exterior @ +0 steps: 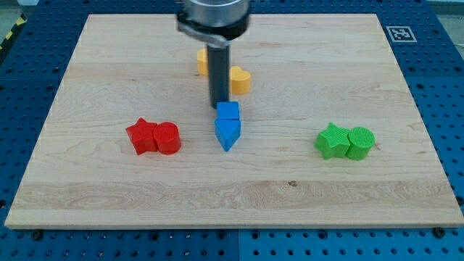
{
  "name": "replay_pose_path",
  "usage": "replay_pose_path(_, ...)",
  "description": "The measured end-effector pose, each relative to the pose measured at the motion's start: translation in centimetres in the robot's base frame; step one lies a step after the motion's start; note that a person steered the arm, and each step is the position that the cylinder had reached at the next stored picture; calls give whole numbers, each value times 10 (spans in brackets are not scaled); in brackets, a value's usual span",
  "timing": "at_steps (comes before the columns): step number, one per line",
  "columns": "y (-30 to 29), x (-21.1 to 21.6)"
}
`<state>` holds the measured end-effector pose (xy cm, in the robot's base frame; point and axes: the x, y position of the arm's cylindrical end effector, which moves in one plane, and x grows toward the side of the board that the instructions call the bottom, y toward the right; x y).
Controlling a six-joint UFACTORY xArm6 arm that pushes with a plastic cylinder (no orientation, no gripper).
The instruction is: Push the yellow heart towards the top right
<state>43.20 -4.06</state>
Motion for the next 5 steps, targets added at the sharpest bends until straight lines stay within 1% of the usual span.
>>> replay_pose_path(2, 20, -21)
replay_pose_path(3, 20, -27)
replay_pose_path(4, 28, -46)
replay_pose_path(5, 65, -48)
